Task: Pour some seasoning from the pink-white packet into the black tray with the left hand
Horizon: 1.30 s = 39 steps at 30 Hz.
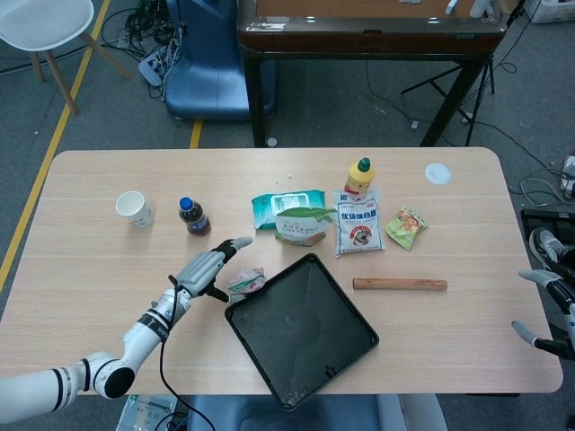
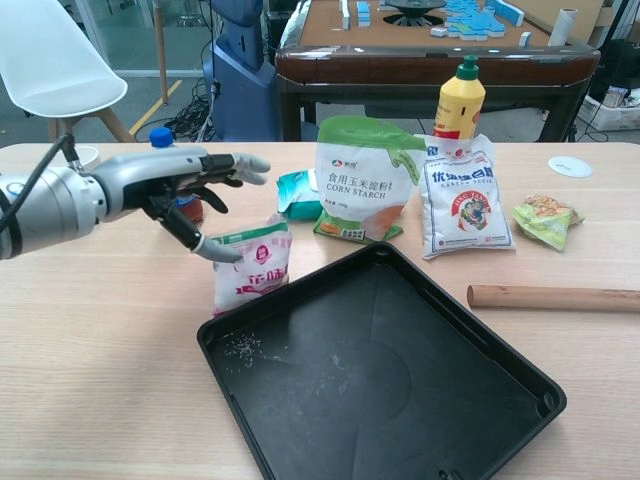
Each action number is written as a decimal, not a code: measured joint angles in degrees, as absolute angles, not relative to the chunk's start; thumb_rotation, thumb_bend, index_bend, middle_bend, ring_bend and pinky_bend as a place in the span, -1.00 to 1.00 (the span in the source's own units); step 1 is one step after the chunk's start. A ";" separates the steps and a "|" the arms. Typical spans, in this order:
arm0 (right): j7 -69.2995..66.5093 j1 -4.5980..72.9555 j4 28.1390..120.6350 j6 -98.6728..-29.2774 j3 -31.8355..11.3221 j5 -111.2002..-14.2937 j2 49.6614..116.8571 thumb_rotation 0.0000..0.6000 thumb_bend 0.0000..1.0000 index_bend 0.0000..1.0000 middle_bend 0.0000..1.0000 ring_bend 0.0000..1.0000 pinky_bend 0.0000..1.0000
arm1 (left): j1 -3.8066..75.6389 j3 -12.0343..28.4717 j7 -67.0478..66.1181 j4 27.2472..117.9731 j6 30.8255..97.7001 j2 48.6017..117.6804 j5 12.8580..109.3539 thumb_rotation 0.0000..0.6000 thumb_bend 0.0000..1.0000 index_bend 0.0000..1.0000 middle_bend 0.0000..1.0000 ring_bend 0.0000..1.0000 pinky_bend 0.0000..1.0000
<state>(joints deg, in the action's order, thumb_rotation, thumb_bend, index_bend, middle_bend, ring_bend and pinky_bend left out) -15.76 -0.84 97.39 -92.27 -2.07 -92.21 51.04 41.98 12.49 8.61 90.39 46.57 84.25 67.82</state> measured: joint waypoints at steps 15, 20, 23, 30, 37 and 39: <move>-15.04 0.10 97.64 -90.36 -2.06 -91.76 50.85 1.00 -0.69 -0.45 -0.39 -0.70 -0.66 | 32.70 9.20 9.15 101.32 59.81 70.44 75.16 1.00 -0.69 -1.00 -0.91 -1.00 -0.72; -14.18 1.06 98.14 -88.70 -2.19 -91.41 50.60 1.00 -0.69 -0.45 -0.39 -0.70 -0.75 | 28.10 8.04 7.60 101.71 66.81 67.38 76.20 1.00 -0.69 -1.00 -0.91 -1.00 -0.72; -13.46 1.94 98.35 -87.22 -2.23 -91.40 50.53 1.00 -0.69 -0.45 -0.40 -0.73 -0.77 | 25.05 7.13 4.64 101.52 71.19 66.07 76.22 1.00 -0.69 -1.00 -0.91 -1.00 -0.72; -12.37 4.30 98.41 -84.20 -1.93 -92.97 51.08 1.00 -0.69 -0.45 -0.41 -0.74 -0.78 | 17.81 4.93 -3.02 100.34 81.55 65.60 76.31 1.00 -0.69 -1.00 -0.91 -1.00 -0.72; -12.58 5.94 97.01 -83.23 -1.20 -96.01 53.01 1.00 -0.69 -0.45 -0.41 -0.74 -0.78 | 11.52 1.86 -7.30 99.89 87.97 65.97 78.35 1.00 -0.69 -1.00 -0.91 -1.00 -0.72; -12.51 6.24 96.62 -83.23 -1.07 -96.48 53.42 1.00 -0.69 -0.45 -0.41 -0.74 -0.78 | 10.32 1.09 -7.91 99.91 88.91 66.09 79.04 1.00 -0.69 -1.00 -0.91 -1.00 -0.72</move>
